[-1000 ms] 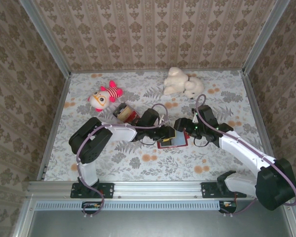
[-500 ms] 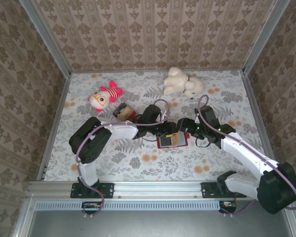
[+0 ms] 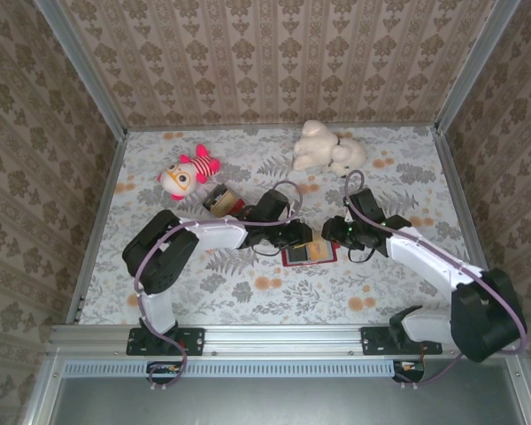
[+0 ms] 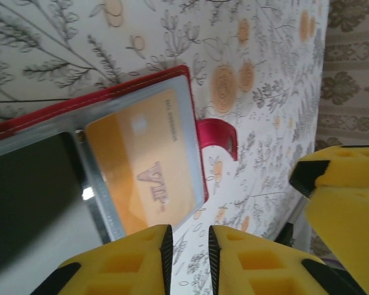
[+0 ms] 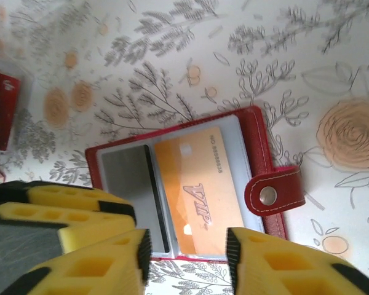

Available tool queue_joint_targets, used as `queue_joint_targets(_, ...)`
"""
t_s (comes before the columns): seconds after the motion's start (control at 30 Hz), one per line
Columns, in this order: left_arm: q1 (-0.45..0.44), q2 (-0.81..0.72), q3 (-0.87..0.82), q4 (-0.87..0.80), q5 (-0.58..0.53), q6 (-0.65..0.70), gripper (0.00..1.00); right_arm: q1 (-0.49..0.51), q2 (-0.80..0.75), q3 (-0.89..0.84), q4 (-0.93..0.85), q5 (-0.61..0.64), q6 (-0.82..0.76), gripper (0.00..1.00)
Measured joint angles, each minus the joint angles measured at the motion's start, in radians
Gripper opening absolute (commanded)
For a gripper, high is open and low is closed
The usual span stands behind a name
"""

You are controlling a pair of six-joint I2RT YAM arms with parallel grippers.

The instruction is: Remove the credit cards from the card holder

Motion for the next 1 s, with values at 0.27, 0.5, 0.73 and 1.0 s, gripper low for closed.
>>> queue_joint_targets(0.27, -0.007, -0.001, 0.001, -0.042, -0.053, 0.002, 0.19, 0.028, 0.170, 0.058, 0.000, -0.014, -0.019, 0.19)
queue_joint_targets(0.5, -0.029, 0.042, 0.024, -0.051, -0.066, -0.008, 0.23, 0.033, 0.244, 0.069, -0.004, 0.018, -0.018, 0.29)
queue_joint_targets(0.73, -0.032, 0.069, 0.025, -0.051, -0.071, -0.023, 0.29, 0.033, 0.249, 0.071, -0.011, 0.062, -0.011, 0.31)
queue_joint_targets(1.0, -0.032, 0.074, 0.025, -0.051, -0.076, -0.043, 0.29, 0.031, 0.284, 0.064, 0.005, 0.061, -0.001, 0.24)
